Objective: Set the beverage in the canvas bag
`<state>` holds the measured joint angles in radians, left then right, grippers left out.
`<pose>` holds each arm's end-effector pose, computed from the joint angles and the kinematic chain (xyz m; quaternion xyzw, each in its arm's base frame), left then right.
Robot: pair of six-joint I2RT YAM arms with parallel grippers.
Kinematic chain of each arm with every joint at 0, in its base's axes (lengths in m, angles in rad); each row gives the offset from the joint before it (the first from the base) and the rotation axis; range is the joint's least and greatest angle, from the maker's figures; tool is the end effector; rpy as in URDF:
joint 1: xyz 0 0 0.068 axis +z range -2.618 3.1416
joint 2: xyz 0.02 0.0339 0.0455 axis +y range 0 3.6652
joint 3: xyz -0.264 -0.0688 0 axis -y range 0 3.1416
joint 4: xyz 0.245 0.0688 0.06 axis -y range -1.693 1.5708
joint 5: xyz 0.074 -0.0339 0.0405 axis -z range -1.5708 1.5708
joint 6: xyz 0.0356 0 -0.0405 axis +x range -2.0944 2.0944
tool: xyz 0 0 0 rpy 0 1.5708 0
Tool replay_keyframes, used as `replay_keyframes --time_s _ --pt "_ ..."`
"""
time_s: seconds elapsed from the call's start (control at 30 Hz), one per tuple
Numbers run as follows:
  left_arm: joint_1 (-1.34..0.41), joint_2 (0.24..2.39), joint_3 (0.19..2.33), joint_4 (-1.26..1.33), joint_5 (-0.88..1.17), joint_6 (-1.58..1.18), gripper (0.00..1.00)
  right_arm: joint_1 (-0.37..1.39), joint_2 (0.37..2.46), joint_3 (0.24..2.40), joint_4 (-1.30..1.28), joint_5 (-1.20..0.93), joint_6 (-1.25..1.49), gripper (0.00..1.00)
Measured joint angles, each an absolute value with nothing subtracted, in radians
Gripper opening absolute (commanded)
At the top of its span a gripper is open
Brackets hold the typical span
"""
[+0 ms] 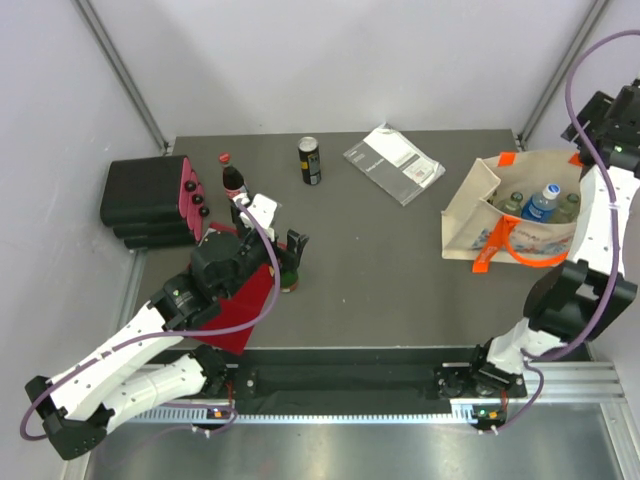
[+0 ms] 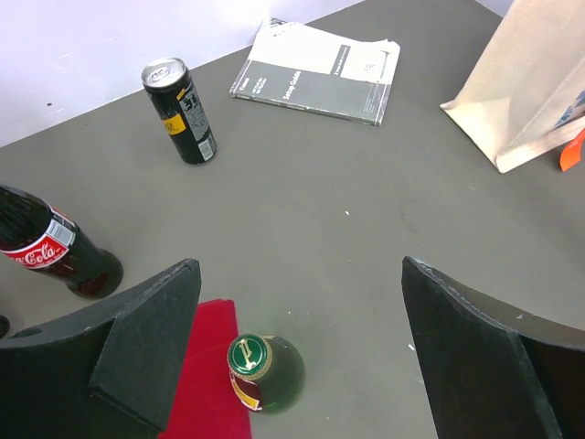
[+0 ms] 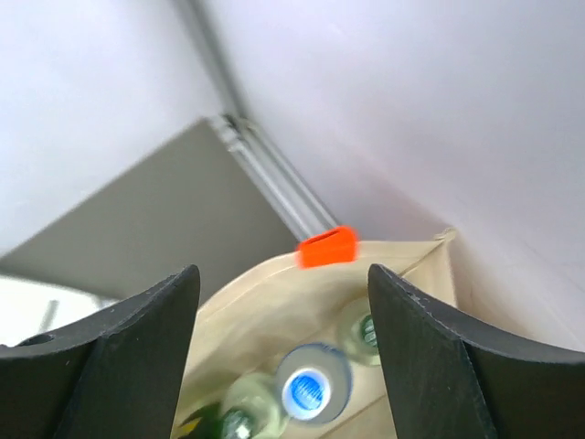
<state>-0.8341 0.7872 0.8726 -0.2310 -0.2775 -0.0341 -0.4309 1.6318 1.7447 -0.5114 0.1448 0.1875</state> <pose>0.1280 -0.1266 0.3655 0.2085 0.7255 -0.1774 0.6315 0.3372 -0.1607 0.4218 0.2910 0.7793 -0.1268 0.5403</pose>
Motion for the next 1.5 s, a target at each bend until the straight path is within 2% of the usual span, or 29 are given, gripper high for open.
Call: replay_keyframes --time_s 0.17,0.37,0.53,0.77,0.93,1.17,1.5 --pt "-0.834 0.788 0.873 -0.231 -0.28 -0.033 0.95 -0.305 1.457 1.67 -0.452 0.12 0.186 0.74" --pt "-0.834 0.786 0.87 -0.229 -0.287 -0.034 0.93 0.132 1.186 1.277 -0.217 0.104 0.18 0.74" --pt "-0.834 0.772 0.857 -0.227 -0.327 -0.034 0.92 0.39 1.146 1.026 -0.019 0.103 0.168 0.74" --pt "-0.834 0.693 0.823 -0.192 -0.477 -0.036 0.92 0.774 1.284 0.858 0.279 -0.004 0.069 0.74" --pt "-0.834 0.633 0.801 -0.153 -0.681 -0.046 0.93 0.932 1.458 0.852 0.488 -0.091 0.033 0.74" --pt "-0.834 0.555 0.772 -0.103 -0.877 -0.053 0.95 1.04 1.657 0.902 0.624 -0.135 -0.019 0.74" --pt "-0.834 0.546 0.769 -0.081 -0.911 -0.052 0.95 1.097 1.787 1.042 0.665 -0.031 -0.105 0.7"
